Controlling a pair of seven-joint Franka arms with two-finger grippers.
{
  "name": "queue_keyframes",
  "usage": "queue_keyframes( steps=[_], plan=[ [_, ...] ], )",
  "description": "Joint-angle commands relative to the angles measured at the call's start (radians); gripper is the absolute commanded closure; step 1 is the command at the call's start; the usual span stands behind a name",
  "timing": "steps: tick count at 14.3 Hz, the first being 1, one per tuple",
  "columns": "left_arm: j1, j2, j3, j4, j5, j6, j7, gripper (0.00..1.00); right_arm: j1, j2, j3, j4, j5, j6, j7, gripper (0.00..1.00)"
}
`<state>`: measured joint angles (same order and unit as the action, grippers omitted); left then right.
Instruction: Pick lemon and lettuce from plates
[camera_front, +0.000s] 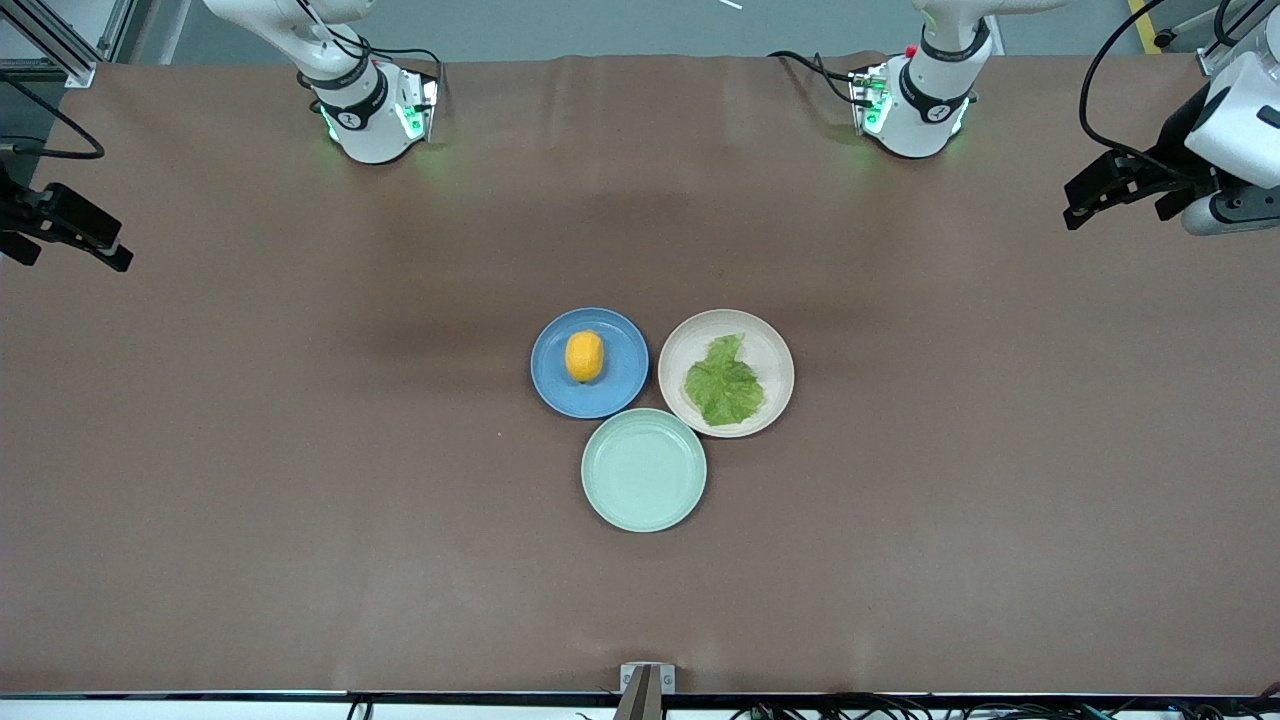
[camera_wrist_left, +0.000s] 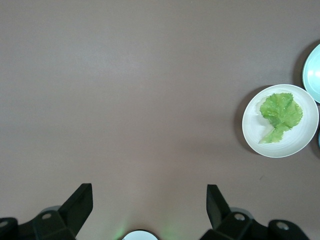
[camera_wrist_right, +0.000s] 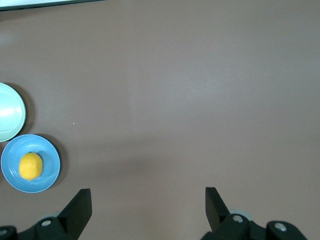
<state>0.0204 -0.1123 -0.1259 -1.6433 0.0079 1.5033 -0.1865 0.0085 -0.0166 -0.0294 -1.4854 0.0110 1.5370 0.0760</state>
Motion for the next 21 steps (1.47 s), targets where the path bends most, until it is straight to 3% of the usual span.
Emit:
queue_keyframes(
  steps=[1, 8, 11, 13, 17, 21],
  plan=[
    [0.004, 0.019, 0.000, 0.023, -0.014, -0.020, 0.022, 0.00, -0.022, 0.009, 0.019, 0.017, -0.008, -0.003, -0.001, 0.00],
    [-0.014, 0.077, -0.020, 0.042, -0.002, -0.015, -0.013, 0.00, -0.021, 0.012, 0.019, 0.017, -0.006, -0.003, -0.001, 0.00],
    [-0.019, 0.123, -0.075, 0.025, -0.006, 0.005, -0.230, 0.00, -0.015, 0.029, 0.019, 0.017, 0.000, -0.003, -0.001, 0.00],
    [-0.017, 0.132, -0.122, -0.044, -0.009, 0.102, -0.356, 0.00, -0.002, 0.047, 0.026, 0.017, 0.000, 0.000, -0.010, 0.00],
    [-0.019, 0.160, -0.176, -0.180, -0.016, 0.320, -0.606, 0.00, 0.148, 0.070, 0.028, 0.007, 0.009, 0.025, 0.004, 0.00],
    [-0.042, 0.316, -0.264, -0.184, -0.002, 0.463, -1.014, 0.00, 0.348, 0.167, 0.028, -0.007, 0.010, 0.057, 0.247, 0.00]
  ],
)
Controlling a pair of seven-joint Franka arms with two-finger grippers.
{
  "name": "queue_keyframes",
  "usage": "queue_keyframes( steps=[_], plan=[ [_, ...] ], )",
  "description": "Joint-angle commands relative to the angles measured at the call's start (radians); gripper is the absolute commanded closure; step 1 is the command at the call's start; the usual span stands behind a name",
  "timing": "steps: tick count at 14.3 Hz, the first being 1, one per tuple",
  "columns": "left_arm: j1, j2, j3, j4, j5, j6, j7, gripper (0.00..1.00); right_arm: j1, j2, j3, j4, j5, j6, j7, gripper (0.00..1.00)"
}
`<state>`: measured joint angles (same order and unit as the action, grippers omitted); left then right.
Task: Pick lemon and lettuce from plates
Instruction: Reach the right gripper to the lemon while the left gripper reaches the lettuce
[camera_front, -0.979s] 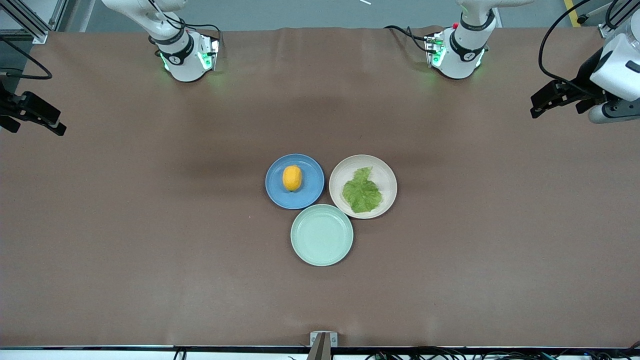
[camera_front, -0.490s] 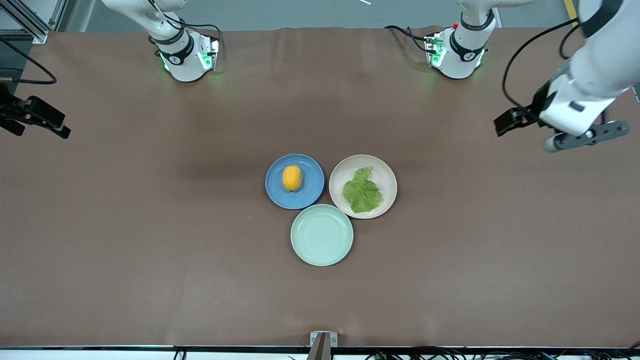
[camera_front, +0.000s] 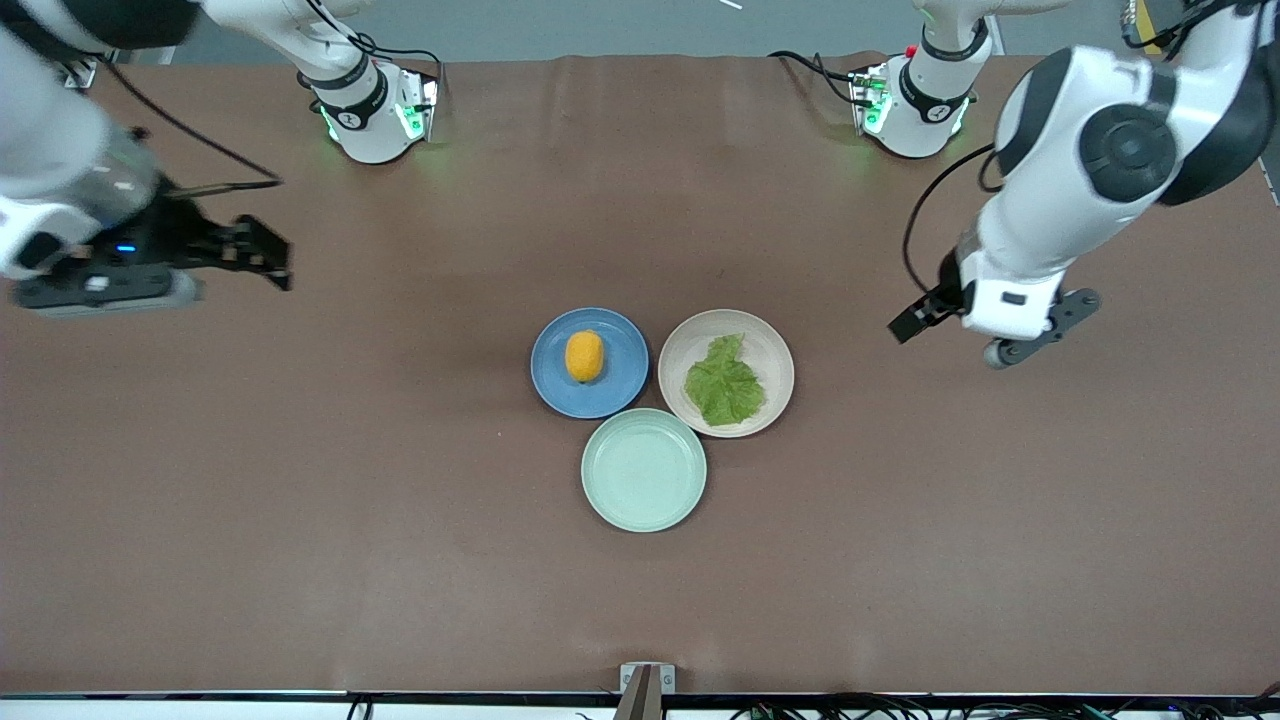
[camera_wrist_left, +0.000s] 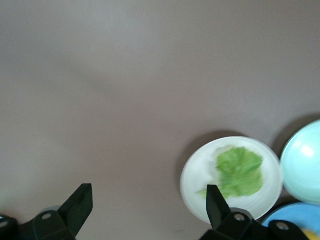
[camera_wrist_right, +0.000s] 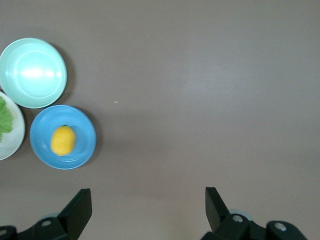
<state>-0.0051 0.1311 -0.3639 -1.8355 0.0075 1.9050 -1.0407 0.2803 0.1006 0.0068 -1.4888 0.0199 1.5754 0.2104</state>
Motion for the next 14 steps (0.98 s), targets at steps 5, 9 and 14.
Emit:
queue_keyframes(
  steps=[5, 9, 14],
  plan=[
    [-0.117, 0.257, -0.024, 0.024, 0.000, 0.238, -0.560, 0.02, 0.276, 0.116, -0.008, -0.252, 0.003, 0.375, 0.319, 0.00],
    [-0.173, 0.393, -0.020, 0.087, 0.023, 0.299, -0.830, 0.14, 0.384, 0.267, -0.008, -0.295, 0.002, 0.602, 0.478, 0.00],
    [-0.205, 0.507, -0.024, 0.133, 0.131, 0.356, -1.053, 0.20, 0.396, 0.381, -0.008, -0.297, 0.002, 0.680, 0.488, 0.00]
  ],
)
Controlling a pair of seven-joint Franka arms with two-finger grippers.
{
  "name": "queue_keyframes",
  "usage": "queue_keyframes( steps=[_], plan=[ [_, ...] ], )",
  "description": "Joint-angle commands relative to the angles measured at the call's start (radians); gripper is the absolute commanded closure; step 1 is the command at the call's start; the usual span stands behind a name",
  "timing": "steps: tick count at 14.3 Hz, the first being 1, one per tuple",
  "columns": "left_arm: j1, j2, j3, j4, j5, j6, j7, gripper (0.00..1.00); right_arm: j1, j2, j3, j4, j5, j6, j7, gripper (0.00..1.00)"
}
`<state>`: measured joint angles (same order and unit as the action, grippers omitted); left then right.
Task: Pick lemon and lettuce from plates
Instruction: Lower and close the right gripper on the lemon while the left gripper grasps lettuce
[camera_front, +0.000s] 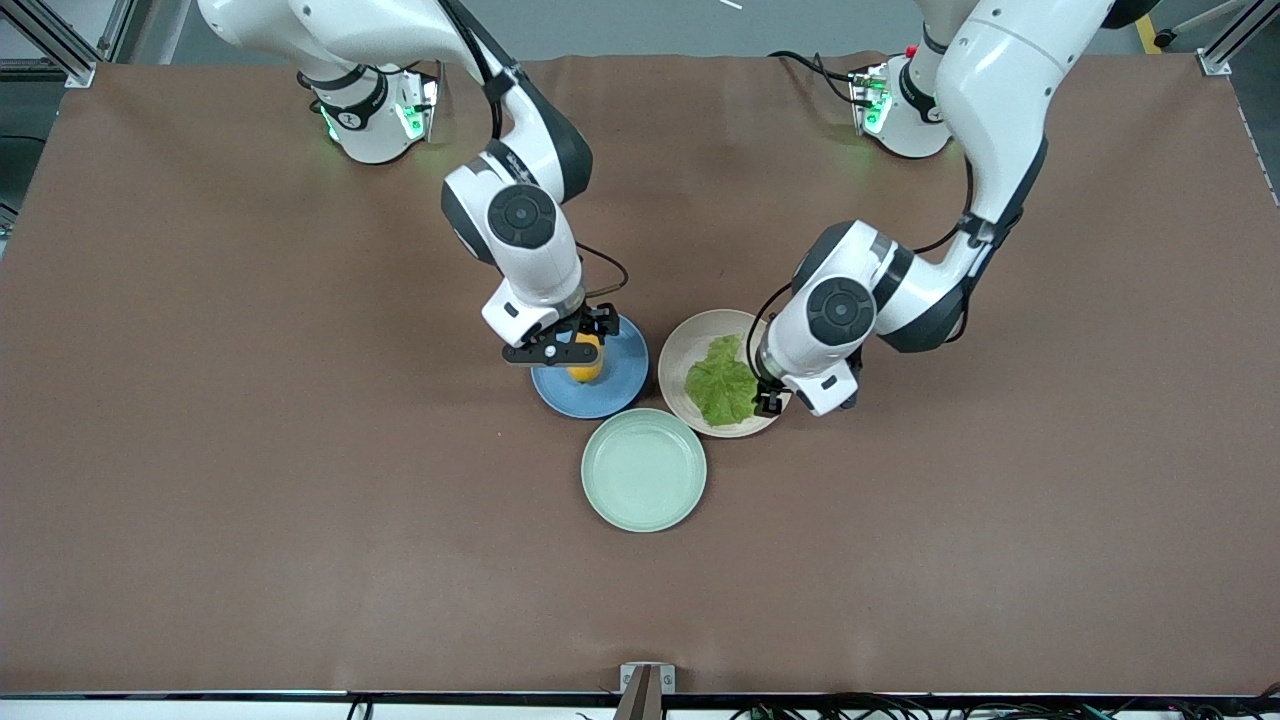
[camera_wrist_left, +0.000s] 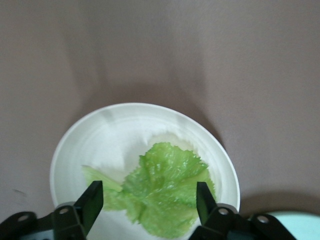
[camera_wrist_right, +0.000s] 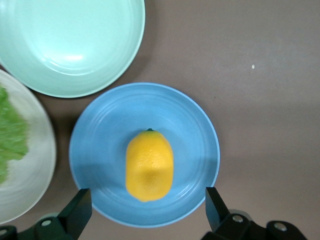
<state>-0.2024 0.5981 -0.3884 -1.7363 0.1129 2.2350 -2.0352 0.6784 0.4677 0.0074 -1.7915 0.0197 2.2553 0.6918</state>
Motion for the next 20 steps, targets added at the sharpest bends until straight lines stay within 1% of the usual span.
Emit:
queue_keyframes(
  steps=[1, 4, 6, 7, 11, 12, 13, 14, 15, 17, 18, 19, 20],
  plan=[
    [-0.015, 0.052, 0.002, 0.035, 0.027, 0.032, -0.077, 0.21, -0.006, 0.029, -0.007, 0.008, 0.002, 0.001, 0.000, 0.00],
    [-0.042, 0.068, 0.006, 0.037, 0.031, 0.035, -0.120, 0.21, 0.000, 0.084, -0.003, 0.009, 0.005, 0.050, -0.003, 0.00],
    [-0.046, 0.066, 0.006, 0.029, 0.033, 0.034, -0.144, 0.22, 0.003, 0.103, 0.000, 0.011, 0.060, 0.084, -0.003, 0.00],
    [-0.051, 0.065, 0.006, 0.024, 0.033, 0.034, -0.151, 0.22, 0.006, 0.112, 0.000, 0.011, 0.074, 0.093, -0.006, 0.00],
    [-0.055, 0.083, 0.006, 0.026, 0.031, 0.035, -0.155, 0.28, 0.016, 0.131, 0.000, 0.009, 0.075, 0.112, -0.006, 0.00],
    [-0.055, 0.085, 0.006, 0.024, 0.033, 0.034, -0.155, 0.29, 0.020, 0.132, 0.000, 0.009, 0.075, 0.113, -0.006, 0.03],
    [-0.055, 0.088, 0.006, 0.024, 0.033, 0.034, -0.154, 0.30, 0.018, 0.135, 0.000, 0.011, 0.075, 0.113, -0.006, 0.12],
    [-0.055, 0.092, 0.006, 0.024, 0.033, 0.035, -0.154, 0.31, 0.018, 0.141, 0.000, 0.011, 0.075, 0.112, -0.006, 0.26],
    [-0.057, 0.094, 0.006, 0.023, 0.033, 0.034, -0.152, 0.33, 0.018, 0.143, 0.000, 0.011, 0.075, 0.113, -0.006, 0.37],
    [-0.055, 0.095, 0.006, 0.024, 0.033, 0.034, -0.152, 0.42, 0.018, 0.149, 0.000, 0.011, 0.075, 0.118, -0.006, 0.55],
    [-0.055, 0.100, 0.008, 0.024, 0.036, 0.034, -0.143, 0.49, 0.018, 0.149, 0.000, 0.011, 0.075, 0.118, -0.006, 0.65],
    [-0.055, 0.100, 0.006, 0.023, 0.062, 0.031, -0.138, 0.58, 0.017, 0.149, 0.000, 0.014, 0.075, 0.116, -0.006, 0.71],
    [-0.055, 0.103, 0.006, 0.018, 0.101, 0.028, -0.138, 0.72, 0.017, 0.149, 0.000, 0.018, 0.075, 0.113, -0.006, 0.79]
  ],
)
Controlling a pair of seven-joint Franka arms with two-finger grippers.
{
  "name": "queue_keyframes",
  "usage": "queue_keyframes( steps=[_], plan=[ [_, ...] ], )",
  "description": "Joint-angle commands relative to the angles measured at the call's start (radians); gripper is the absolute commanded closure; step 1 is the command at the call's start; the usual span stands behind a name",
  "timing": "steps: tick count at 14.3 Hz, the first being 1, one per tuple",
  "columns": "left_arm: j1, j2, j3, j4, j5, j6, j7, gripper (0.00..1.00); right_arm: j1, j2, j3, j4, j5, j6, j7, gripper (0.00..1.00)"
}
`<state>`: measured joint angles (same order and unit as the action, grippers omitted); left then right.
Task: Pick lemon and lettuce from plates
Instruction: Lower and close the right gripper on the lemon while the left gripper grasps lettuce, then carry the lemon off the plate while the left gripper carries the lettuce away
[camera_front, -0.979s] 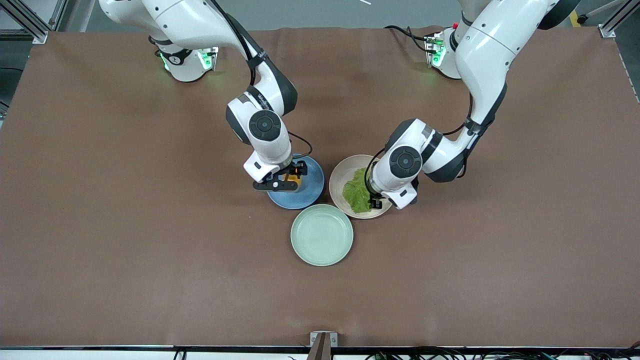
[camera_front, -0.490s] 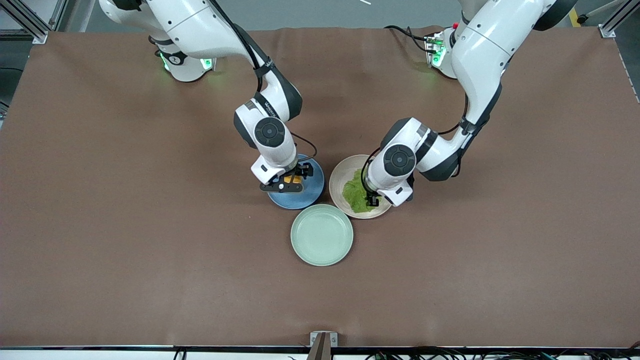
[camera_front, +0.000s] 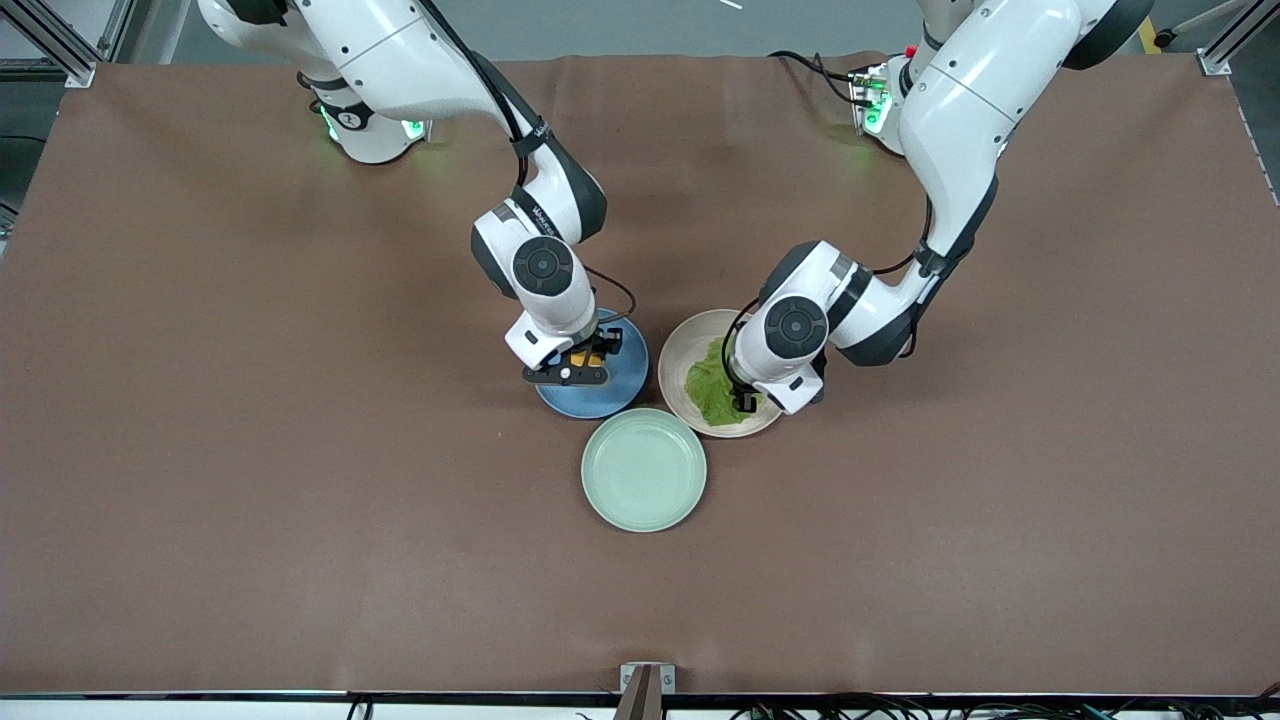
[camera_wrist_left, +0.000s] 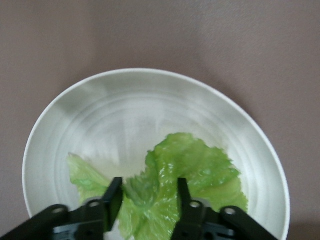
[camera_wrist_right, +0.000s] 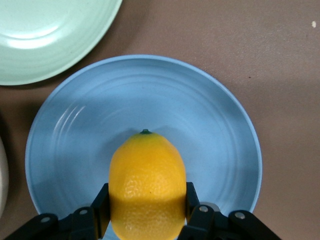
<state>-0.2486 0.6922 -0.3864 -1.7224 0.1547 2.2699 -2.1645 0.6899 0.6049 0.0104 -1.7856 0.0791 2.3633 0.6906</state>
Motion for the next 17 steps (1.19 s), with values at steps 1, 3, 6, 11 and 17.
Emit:
queue_keyframes(
  steps=[1, 3, 6, 11, 17],
  plan=[
    [-0.009, 0.013, 0.004, 0.003, 0.075, -0.007, -0.009, 0.79, 0.003, 0.010, -0.003, 0.014, 0.016, 0.001, -0.005, 0.83],
    [-0.009, 0.010, 0.004, 0.004, 0.080, -0.009, -0.008, 0.93, 0.000, -0.034, -0.003, 0.023, 0.016, -0.056, -0.005, 0.83],
    [-0.006, -0.026, 0.003, 0.012, 0.086, -0.015, 0.011, 1.00, -0.058, -0.190, -0.016, 0.089, 0.011, -0.363, -0.008, 0.83],
    [0.024, -0.186, 0.003, 0.014, 0.085, -0.154, 0.136, 1.00, -0.312, -0.384, -0.020, 0.069, 0.008, -0.600, -0.336, 0.84],
    [0.214, -0.293, -0.006, -0.015, 0.083, -0.233, 0.427, 1.00, -0.663, -0.404, -0.021, -0.067, -0.030, -0.498, -0.806, 0.83]
  ],
)
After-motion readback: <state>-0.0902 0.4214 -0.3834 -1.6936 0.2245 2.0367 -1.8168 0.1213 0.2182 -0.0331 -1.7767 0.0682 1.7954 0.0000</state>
